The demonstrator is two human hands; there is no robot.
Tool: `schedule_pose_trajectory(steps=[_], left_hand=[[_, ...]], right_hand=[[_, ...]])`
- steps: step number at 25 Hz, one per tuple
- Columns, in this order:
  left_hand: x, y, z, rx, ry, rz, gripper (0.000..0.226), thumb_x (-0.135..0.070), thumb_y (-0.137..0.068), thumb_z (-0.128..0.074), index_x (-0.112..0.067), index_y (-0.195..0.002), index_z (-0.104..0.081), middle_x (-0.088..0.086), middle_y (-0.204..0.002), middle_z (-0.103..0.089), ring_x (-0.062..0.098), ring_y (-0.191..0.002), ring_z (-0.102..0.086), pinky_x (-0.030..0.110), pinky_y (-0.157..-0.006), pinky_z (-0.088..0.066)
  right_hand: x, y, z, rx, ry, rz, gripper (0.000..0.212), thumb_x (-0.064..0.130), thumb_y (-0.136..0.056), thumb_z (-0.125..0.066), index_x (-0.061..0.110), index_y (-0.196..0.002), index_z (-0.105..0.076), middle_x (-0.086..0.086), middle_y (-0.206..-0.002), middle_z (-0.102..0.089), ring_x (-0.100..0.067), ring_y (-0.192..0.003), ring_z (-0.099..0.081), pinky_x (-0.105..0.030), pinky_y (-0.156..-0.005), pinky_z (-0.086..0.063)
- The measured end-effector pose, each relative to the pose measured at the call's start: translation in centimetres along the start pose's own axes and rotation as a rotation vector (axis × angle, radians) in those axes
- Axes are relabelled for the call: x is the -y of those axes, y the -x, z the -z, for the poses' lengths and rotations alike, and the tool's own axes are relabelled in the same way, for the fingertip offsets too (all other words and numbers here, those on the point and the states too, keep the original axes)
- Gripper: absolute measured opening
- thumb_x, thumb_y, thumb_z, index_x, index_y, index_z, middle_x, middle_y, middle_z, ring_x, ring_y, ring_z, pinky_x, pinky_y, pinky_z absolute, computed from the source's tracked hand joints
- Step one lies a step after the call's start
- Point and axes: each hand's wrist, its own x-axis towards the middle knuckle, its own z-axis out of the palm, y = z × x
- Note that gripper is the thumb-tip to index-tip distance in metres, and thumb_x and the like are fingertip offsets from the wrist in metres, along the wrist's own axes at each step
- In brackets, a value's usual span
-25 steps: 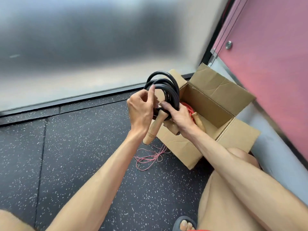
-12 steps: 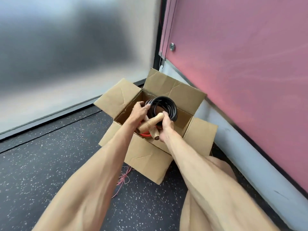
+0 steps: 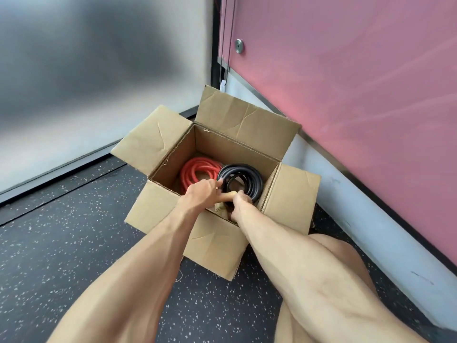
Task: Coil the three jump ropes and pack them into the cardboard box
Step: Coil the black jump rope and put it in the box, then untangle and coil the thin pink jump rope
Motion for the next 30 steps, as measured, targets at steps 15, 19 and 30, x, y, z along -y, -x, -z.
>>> schedule_pose_trajectory(steps=[15, 19, 30], left_hand=[[4.9, 11.6, -0.5, -0.506, 0.02, 0.052, 0.024, -0.024, -0.092, -0.049, -0.011, -0.101, -0.068, 0.009, -0.105, -0.068, 0.03, -0.1, -0.061, 0.042, -0.088, -0.047], [8.1, 20.5, -1.2, -0.517, 0.085, 0.249, 0.018, -0.012, -0.091, -0.059, -0.01, -0.106, -0.067, 0.012, -0.105, -0.065, 0.03, -0.096, -0.06, 0.044, -0.081, -0.049], [16.1, 35.0, -12.8, -0.233, 0.446, 0.973, 0.023, -0.018, -0.093, -0.055, -0.007, -0.112, -0.062, 0.017, -0.115, -0.064, 0.037, -0.107, -0.059, 0.043, -0.088, -0.046]], right_hand=[[-1.2, 15.2, 0.1, -0.157, 0.867, 0.57, 0.04, 0.036, -0.096, -0.049, 0.011, -0.127, -0.057, -0.015, -0.136, -0.051, -0.034, -0.131, -0.044, -0.04, -0.106, -0.035], [-6.3, 21.2, -1.9, -0.004, 0.9, 1.026, 0.021, 0.015, -0.094, -0.049, 0.014, -0.109, -0.063, -0.012, -0.12, -0.056, -0.029, -0.124, -0.043, -0.034, -0.107, -0.025], [-27.0, 22.7, -6.2, 0.52, 1.415, 1.083, 0.025, 0.011, -0.095, -0.046, 0.009, -0.115, -0.061, -0.011, -0.115, -0.06, -0.029, -0.114, -0.05, -0.039, -0.099, -0.041]])
